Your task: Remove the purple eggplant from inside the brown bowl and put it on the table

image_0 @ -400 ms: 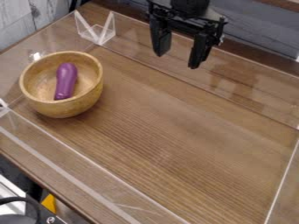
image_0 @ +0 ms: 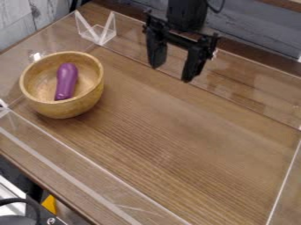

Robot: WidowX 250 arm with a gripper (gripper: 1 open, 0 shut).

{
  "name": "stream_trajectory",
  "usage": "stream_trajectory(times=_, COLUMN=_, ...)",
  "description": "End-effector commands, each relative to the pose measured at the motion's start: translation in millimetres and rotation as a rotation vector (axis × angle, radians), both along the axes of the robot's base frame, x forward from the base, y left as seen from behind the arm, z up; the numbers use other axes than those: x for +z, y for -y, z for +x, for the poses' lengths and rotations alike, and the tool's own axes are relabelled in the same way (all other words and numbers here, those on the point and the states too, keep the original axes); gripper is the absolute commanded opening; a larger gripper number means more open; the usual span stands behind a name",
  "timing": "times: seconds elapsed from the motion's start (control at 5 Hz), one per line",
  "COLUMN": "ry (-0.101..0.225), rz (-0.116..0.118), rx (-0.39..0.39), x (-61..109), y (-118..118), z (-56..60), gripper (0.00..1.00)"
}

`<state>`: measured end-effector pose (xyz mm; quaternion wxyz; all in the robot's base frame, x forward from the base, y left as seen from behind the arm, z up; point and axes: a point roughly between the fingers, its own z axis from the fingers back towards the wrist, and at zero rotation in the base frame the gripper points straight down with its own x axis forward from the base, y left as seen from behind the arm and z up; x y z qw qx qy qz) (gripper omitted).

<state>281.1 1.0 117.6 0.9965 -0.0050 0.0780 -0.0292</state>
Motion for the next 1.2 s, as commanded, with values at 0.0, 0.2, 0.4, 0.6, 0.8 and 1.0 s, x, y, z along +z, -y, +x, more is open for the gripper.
stream_trajectory(times=0.0, ry=0.089, rz=0.015, rx=0.013, x=25.7, y=-12.3, z=-6.0, gripper=1.00)
stream_trajectory(times=0.2, ry=0.129, rz=0.041, rx=0.085, x=39.9, y=-32.8, z=-2.5, gripper=1.00)
stream_trajectory(times=0.4, ry=0.158, rz=0.056, rx=0.186, x=56.7, y=-63.0, z=-9.1, gripper=1.00)
stream_trajectory(times=0.6, ry=0.176, rz=0.071, rx=0.335, x=73.7, y=-90.9, z=-18.1, gripper=1.00)
stream_trajectory(times=0.8, ry=0.185, rz=0.084, rx=0.470, x=79.2, y=-112.7, z=-21.9, gripper=1.00)
stream_trajectory(times=1.0, ry=0.194, rz=0.093, rx=0.548, x=82.6, y=-131.8, z=-31.1, gripper=1.00)
